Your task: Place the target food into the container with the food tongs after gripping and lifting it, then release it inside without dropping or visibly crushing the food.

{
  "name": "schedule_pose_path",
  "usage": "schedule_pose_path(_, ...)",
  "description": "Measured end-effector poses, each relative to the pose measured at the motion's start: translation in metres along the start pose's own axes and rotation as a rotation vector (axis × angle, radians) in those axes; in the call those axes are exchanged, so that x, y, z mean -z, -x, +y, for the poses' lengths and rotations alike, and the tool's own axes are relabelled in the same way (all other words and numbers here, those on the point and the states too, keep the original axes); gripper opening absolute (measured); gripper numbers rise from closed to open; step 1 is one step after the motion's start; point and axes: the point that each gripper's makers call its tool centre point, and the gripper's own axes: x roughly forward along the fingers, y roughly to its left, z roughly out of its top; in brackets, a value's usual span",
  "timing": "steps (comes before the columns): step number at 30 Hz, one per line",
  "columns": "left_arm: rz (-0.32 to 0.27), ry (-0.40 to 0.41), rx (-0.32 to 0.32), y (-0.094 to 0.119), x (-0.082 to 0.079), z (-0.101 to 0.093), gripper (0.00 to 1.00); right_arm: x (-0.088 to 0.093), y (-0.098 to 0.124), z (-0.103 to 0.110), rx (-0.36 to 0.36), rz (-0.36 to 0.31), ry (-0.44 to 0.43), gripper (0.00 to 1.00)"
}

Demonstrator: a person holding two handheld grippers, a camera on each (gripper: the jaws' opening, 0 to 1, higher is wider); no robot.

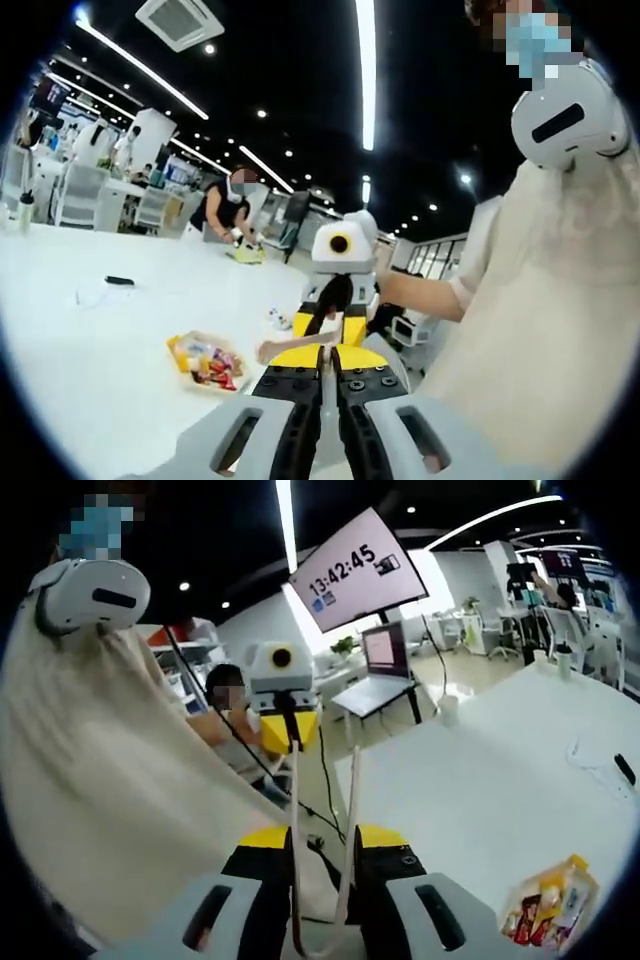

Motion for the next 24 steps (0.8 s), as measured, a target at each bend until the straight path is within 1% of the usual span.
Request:
schedule_pose_path(3, 0.003, 0.005, 0.005, -0.002, 0.001, -0.001, 0.0, 0.004, 0.0, 0.0, 0.001, 0.007, -0.005, 0.23)
schedule_pose_path(6, 0.022, 0.006, 0.013, -0.007, 0.005, -0.004, 0.0, 0.016, -0.003, -0.001, 0.003, 0.047, -0.026, 0.23)
schedule_pose_path(8, 0.034, 0.004, 0.02, -0.009, 0.008, -0.005, 0.0, 0.024, -0.006, 0.001, 0.001, 0.079, -0.025, 0.23)
schedule_pose_path(12, 0.046, 0.001, 0.028, -0.012, 0.012, -0.007, 0.0, 0.031, -0.006, 0.001, 0.0, 0.097, -0.033, 0.23)
schedule_pose_path(19, 0.025, 0.007, 0.026, -0.011, 0.009, -0.006, 0.0, 0.042, -0.002, -0.001, 0.012, 0.13, -0.042, 0.21)
schedule_pose_path(24, 0.012, 0.017, 0.015, -0.006, 0.007, -0.003, 0.0, 0.051, -0.001, -0.001, 0.021, 0.154, -0.05, 0.19)
